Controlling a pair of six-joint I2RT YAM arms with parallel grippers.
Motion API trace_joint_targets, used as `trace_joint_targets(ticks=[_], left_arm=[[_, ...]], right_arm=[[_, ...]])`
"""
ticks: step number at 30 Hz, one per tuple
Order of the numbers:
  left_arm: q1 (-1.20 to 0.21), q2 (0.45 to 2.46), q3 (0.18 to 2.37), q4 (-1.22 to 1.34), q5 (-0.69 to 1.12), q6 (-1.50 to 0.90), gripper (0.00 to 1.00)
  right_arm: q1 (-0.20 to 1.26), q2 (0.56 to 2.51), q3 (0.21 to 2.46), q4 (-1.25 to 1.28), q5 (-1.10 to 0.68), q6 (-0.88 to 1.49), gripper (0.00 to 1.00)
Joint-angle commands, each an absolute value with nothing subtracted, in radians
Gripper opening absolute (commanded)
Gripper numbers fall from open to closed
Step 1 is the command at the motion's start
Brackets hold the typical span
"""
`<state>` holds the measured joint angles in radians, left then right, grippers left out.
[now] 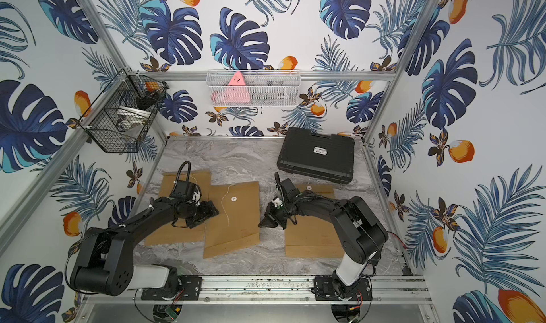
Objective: Close the mouth of the file bag
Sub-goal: Pick up the file bag from the file bag.
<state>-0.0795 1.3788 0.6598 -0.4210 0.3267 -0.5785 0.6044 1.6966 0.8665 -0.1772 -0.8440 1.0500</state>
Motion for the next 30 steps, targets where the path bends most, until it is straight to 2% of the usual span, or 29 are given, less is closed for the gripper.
trace_joint_targets(ticks=[1, 3, 6, 10, 13, 16, 19, 23, 26, 30], left_arm=[[-0.084, 1.387, 0.632, -0.364, 0.404, -0.618, 0.74], [-0.084, 1.392, 0.613, -0.346, 0.421, -0.632, 0.7], [-0.086, 1.402, 0.59, -0.313, 0.454, -0.66, 0.6], [-0.088, 1.401, 0.572, -0.296, 0.474, -0.683, 0.53], [-0.089, 1.397, 0.572, -0.303, 0.468, -0.683, 0.51], [-0.089, 1.399, 0.578, -0.311, 0.469, -0.678, 0.5], [-0.089, 1.393, 0.592, -0.313, 0.489, -0.683, 0.49], [-0.084, 1.362, 0.701, -0.413, 0.482, -0.623, 0.55], [-0.071, 1.323, 0.795, -0.501, 0.443, -0.581, 0.64], [-0.037, 1.289, 0.892, -0.526, 0.453, -0.567, 0.75]], right_arm=[[0.596, 1.686, 0.814, 0.105, -0.917, 1.244, 0.0], [0.591, 1.694, 0.782, 0.177, -0.92, 1.285, 0.02], [0.591, 1.713, 0.753, 0.233, -0.913, 1.306, 0.1], [0.591, 1.727, 0.706, 0.366, -0.909, 1.381, 0.21], [0.591, 1.714, 0.708, 0.286, -0.882, 1.34, 0.29], [0.588, 1.691, 0.731, 0.125, -0.835, 1.233, 0.3], [0.587, 1.699, 0.795, -0.031, -0.785, 1.099, 0.28], [0.584, 1.686, 0.886, -0.195, -0.75, 0.937, 0.07], [0.584, 1.599, 0.953, -0.331, -0.705, 0.817, 0.0], [0.584, 1.524, 1.063, -0.507, -0.637, 0.674, 0.0]])
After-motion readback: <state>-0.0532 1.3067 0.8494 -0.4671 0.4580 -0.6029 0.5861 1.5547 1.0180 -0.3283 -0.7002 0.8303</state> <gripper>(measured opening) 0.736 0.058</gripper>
